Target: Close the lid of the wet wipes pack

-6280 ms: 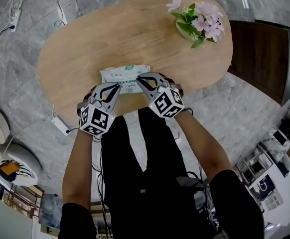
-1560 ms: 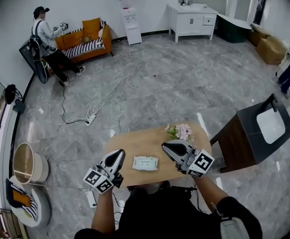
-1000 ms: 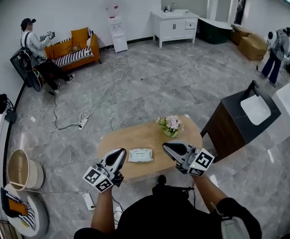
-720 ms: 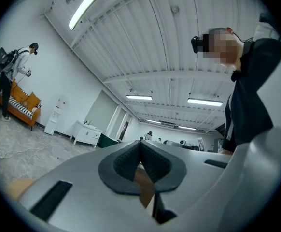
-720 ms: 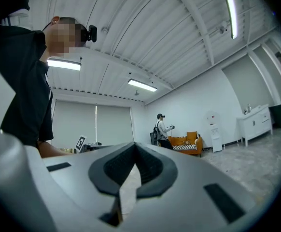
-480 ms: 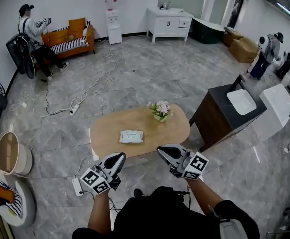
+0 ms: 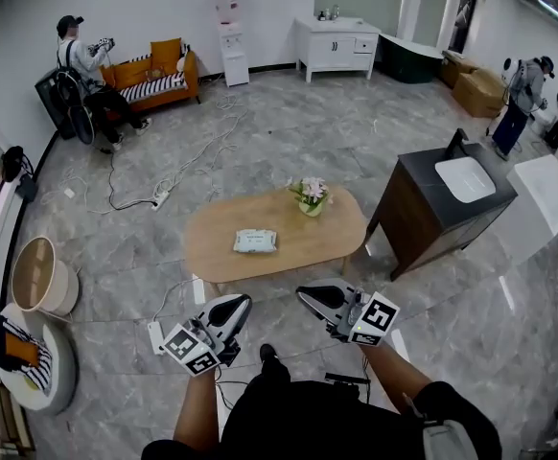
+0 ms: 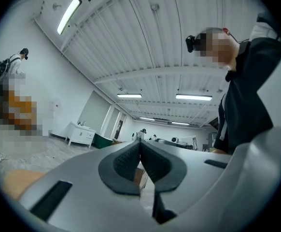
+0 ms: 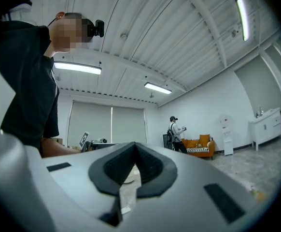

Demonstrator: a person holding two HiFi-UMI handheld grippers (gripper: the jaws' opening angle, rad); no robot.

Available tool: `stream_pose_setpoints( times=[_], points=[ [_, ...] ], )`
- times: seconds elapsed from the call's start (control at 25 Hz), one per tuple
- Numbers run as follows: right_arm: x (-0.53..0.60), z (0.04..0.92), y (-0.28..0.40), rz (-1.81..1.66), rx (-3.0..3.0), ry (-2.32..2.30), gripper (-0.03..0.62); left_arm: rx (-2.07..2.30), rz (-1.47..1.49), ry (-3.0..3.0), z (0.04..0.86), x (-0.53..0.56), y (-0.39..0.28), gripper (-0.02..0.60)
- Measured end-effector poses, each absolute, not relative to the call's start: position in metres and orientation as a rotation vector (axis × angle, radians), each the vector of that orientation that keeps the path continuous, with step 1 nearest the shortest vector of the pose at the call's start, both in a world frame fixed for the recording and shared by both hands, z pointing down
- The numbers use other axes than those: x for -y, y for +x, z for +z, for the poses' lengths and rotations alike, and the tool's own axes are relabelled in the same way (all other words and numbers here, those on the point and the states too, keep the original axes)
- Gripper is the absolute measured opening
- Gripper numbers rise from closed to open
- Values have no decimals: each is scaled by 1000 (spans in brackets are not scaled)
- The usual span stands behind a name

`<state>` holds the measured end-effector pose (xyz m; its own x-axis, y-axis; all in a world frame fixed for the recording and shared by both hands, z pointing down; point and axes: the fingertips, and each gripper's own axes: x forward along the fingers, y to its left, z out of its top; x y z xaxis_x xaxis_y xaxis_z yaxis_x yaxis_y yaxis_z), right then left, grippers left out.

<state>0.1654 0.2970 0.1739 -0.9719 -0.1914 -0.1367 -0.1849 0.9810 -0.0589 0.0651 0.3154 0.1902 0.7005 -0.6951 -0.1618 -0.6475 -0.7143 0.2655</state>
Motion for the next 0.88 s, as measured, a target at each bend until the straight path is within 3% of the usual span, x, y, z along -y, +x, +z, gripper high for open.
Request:
stream_pose_setpoints(
  times=[0.44,0.88],
  points=[
    [-407,196,233,-208,-2951,-322,11,1088,-279,2682,208,-422,124,17],
    [-434,192,221,-192,-2961,-392,11,1030,-248,2749,201,-438,113,17]
  ],
)
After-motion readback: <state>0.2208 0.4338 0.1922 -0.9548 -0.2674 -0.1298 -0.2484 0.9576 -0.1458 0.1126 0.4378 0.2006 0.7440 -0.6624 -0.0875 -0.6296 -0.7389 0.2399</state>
